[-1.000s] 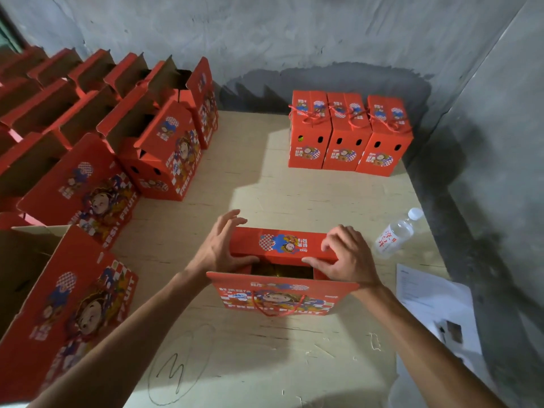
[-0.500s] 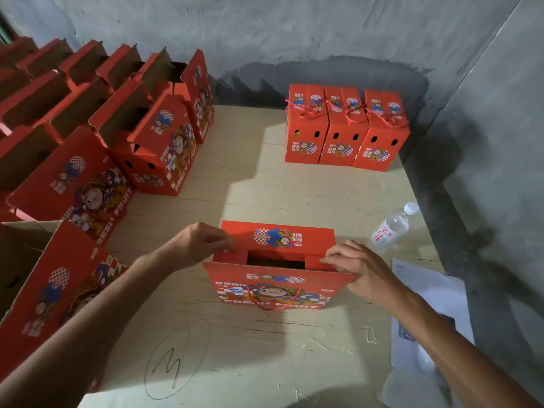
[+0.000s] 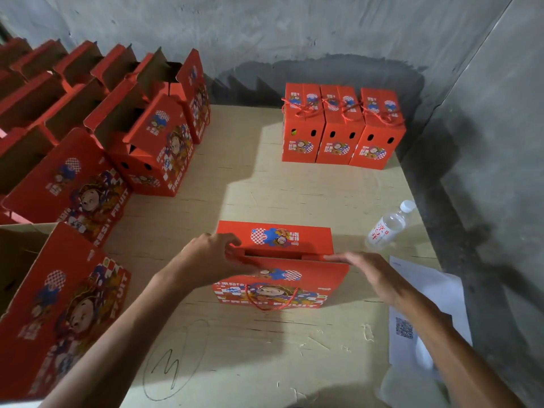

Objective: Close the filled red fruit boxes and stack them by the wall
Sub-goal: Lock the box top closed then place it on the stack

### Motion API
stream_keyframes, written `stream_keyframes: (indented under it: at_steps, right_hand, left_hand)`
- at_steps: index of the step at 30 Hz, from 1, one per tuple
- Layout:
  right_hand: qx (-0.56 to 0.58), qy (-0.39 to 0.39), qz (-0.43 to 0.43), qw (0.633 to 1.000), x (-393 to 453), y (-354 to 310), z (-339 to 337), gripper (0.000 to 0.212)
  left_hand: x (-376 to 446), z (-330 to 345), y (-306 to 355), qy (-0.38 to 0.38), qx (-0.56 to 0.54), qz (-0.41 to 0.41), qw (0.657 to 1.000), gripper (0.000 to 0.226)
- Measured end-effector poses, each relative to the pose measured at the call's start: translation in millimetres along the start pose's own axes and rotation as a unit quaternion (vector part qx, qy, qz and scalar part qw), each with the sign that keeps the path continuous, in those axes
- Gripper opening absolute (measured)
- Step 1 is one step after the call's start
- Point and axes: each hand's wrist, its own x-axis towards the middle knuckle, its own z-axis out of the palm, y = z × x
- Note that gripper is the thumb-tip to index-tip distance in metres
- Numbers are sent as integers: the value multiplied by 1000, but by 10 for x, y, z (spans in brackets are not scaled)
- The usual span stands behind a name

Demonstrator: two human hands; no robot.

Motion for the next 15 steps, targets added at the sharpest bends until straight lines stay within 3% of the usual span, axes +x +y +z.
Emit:
stream_keyframes:
  at_steps: [2,6,9,12,15]
  right_hand:
    - [30,47,16,998,58,-47,57,65]
    - [-88,210,-10,974,254,-191,333,59]
    - [-297,335,-137,884,472,-198,486,31]
    - [-384,342,-148,845,652,-137,620,17]
    - [-402,357,-166,827,737,-26,700,20]
  left_hand:
    - [54,35,27,43,76,-17,996,111]
    - [148,55,15,95,173,-23,980,120]
    - [218,115,-12,141,197,30,970,112]
    - [256,264,-41,190,229,82,951,100]
    - [224,578,9,179,182,166,953,96]
